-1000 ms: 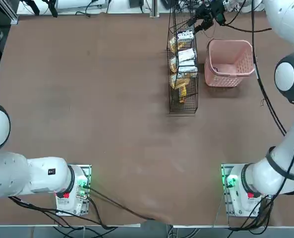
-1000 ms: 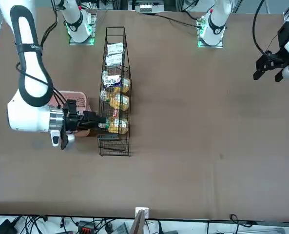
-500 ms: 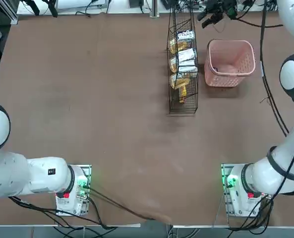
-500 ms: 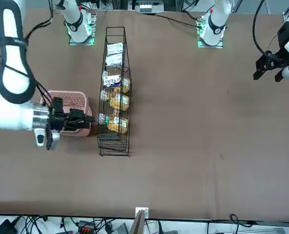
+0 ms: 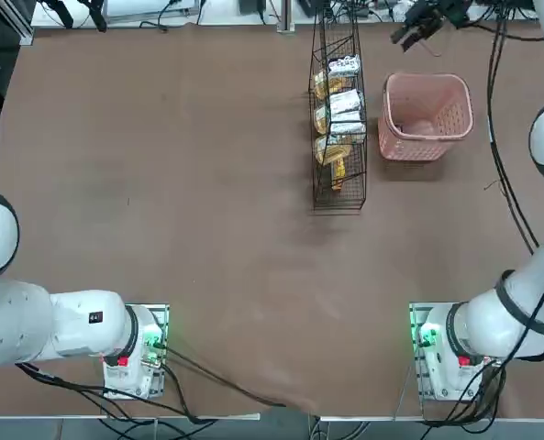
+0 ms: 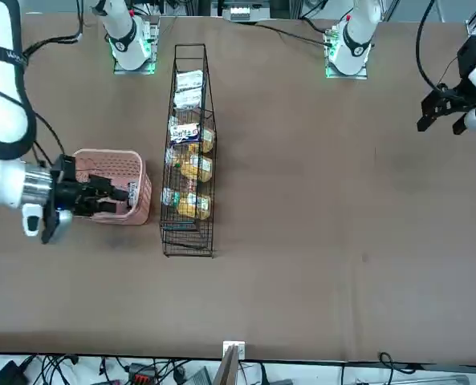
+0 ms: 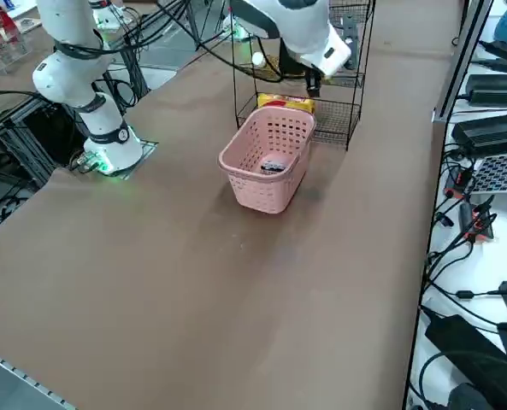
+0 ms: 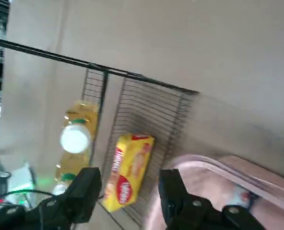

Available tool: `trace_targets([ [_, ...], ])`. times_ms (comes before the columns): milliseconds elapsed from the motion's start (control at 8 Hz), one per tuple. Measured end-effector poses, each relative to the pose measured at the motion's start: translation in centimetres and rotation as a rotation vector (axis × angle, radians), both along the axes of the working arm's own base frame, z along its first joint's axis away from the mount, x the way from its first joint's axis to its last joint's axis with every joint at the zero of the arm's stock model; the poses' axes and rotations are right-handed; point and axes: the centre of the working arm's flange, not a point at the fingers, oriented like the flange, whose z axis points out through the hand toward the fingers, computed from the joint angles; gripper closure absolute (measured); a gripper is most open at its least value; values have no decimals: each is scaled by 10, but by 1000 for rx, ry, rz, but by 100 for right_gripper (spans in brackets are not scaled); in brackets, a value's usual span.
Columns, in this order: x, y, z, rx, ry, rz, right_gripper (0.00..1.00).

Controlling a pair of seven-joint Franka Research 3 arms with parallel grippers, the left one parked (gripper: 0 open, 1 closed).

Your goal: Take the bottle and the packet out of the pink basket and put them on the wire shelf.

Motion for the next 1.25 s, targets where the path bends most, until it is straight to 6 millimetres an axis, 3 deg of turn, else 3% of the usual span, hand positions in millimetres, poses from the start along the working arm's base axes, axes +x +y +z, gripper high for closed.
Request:
trace_targets([
  [375,-10,-65,1,-111,-8,16,24],
  [750,-24,-90,6,-264,18,31,22],
  [1000,-35,-92,-5,-350,70,-65,21],
  [1250,-49,-58,-19,-468,112,-144,21],
])
